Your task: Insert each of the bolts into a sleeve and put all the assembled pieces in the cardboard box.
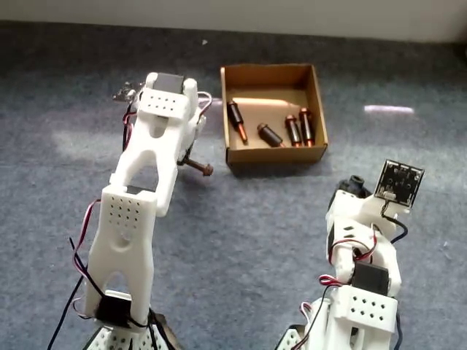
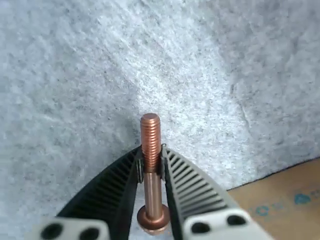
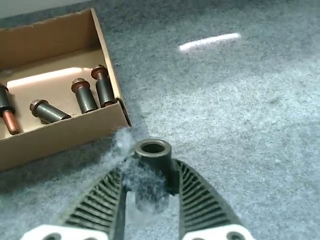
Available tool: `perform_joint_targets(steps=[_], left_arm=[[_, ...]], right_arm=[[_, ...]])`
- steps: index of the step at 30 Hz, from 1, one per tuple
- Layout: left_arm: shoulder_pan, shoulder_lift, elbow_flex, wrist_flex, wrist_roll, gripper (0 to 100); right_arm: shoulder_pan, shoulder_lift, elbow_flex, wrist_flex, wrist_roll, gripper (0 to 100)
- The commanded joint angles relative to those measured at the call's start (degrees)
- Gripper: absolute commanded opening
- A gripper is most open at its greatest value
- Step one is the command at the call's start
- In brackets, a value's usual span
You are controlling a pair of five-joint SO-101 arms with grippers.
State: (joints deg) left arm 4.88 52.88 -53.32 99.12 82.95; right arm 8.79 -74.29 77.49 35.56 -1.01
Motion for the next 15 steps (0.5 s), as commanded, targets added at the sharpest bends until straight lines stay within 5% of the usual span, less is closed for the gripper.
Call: perform_joint_targets(steps=[1,5,11,15], left_arm=[[-0.13,-0.4,-4.35,0.7,6.51,0],[-0.4,-0.31,-4.35,0.62,6.51,3],[-0.13,-0.4,-4.53,0.79,6.33,27],[-0.04,-0.4,-4.35,0.88,6.24,33]], right_arm=[[-0.48,-1.45,-0.22,-1.8,0.62,1.0],[-0.48,-1.45,-0.22,-1.8,0.62,1.0],[-0.48,-1.45,-0.22,-1.8,0.62,1.0],[-0.48,-1.45,-0.13,-1.8,0.62,1.0]])
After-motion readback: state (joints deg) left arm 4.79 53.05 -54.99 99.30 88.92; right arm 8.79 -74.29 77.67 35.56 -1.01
